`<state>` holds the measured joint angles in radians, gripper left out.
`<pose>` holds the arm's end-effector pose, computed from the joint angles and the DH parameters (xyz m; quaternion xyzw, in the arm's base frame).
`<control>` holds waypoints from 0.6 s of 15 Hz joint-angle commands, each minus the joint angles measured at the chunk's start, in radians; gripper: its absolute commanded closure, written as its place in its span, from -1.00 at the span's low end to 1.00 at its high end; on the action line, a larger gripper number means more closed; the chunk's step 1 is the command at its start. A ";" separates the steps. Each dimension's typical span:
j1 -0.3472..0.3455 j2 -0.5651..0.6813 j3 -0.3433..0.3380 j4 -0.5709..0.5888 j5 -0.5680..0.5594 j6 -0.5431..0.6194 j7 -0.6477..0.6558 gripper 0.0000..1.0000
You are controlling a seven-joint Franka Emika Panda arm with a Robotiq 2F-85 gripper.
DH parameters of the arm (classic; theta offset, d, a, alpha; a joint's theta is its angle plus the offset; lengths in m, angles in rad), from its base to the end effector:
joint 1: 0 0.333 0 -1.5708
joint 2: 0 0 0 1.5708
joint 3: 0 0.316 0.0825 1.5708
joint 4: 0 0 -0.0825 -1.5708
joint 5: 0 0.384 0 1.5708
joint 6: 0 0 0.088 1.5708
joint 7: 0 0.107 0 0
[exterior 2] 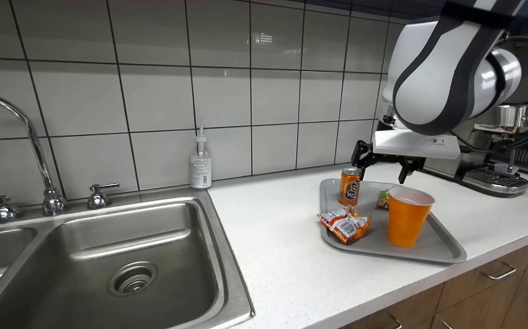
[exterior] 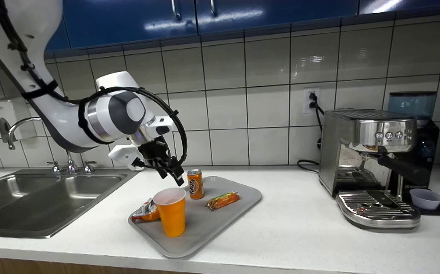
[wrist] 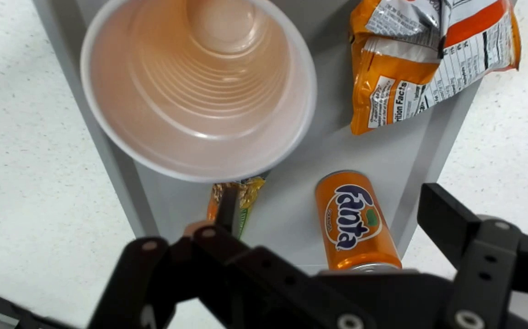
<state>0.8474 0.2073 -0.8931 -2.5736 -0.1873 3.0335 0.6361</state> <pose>0.4767 -0.0162 0.2479 0.9564 -0.2246 0.1790 0.0535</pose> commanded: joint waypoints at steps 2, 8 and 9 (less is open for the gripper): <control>0.098 -0.045 -0.105 -0.028 -0.047 0.023 0.037 -1.00; 0.240 -0.059 -0.237 -0.055 -0.062 0.044 0.032 -1.00; 0.269 -0.058 -0.265 -0.061 -0.066 0.047 0.032 -1.00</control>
<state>1.0413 0.1909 -1.0780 -2.5994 -0.2090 3.0603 0.6439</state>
